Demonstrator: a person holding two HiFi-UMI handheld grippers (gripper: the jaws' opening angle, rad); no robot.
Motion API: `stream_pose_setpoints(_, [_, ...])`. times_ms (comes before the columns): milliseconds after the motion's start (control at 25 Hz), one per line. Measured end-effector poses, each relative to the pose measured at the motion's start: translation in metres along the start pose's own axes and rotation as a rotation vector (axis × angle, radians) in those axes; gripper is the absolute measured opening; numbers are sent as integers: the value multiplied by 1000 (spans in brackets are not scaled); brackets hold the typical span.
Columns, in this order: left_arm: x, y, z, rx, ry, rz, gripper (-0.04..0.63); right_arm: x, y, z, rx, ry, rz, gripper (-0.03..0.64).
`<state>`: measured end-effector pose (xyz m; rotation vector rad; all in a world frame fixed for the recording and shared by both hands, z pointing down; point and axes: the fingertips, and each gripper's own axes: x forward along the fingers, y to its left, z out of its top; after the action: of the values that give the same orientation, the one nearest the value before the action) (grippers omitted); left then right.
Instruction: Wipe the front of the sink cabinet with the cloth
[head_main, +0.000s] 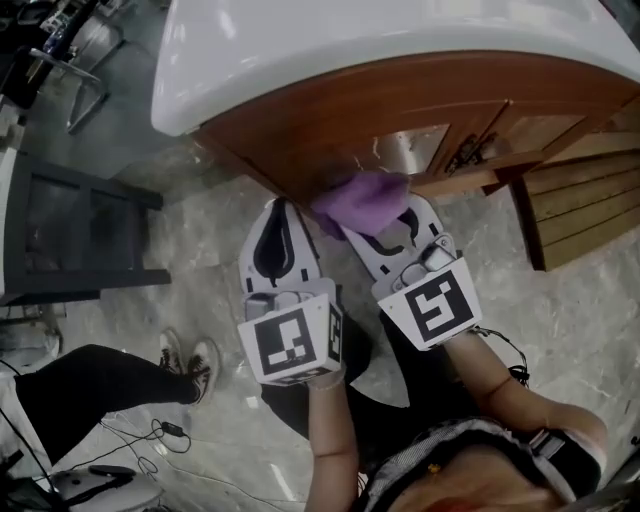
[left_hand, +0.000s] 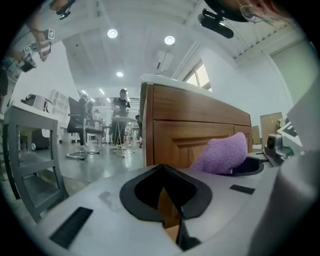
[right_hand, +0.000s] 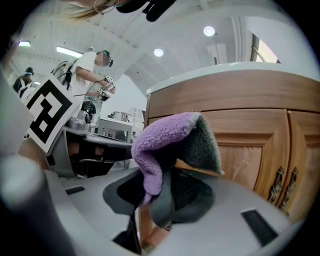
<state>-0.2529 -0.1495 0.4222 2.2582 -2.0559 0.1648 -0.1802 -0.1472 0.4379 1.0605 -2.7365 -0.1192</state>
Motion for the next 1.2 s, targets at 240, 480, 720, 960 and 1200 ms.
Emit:
stream_pose_setpoints(240, [3, 4, 2, 0, -26, -25, 0, 7, -5, 7, -34, -16, -55, 181])
stream_pose_setpoints(480, [-4, 3, -6, 35, 4, -44, 0, 8, -8, 12, -24, -21, -84, 181])
stream_pose_setpoints(720, [-5, 8, -11, -1, 6, -48, 0, 9, -2, 23, -32, -18, -112, 181])
stream_pose_setpoints(960, [-4, 10, -11, -13, -2, -82, 0, 14, 4, 51, -29, -14, -132, 181])
stream_pose_setpoints(1200, [-3, 11, -6, -20, -24, -88, 0, 26, 8, 70, -121, -10, -154, 181])
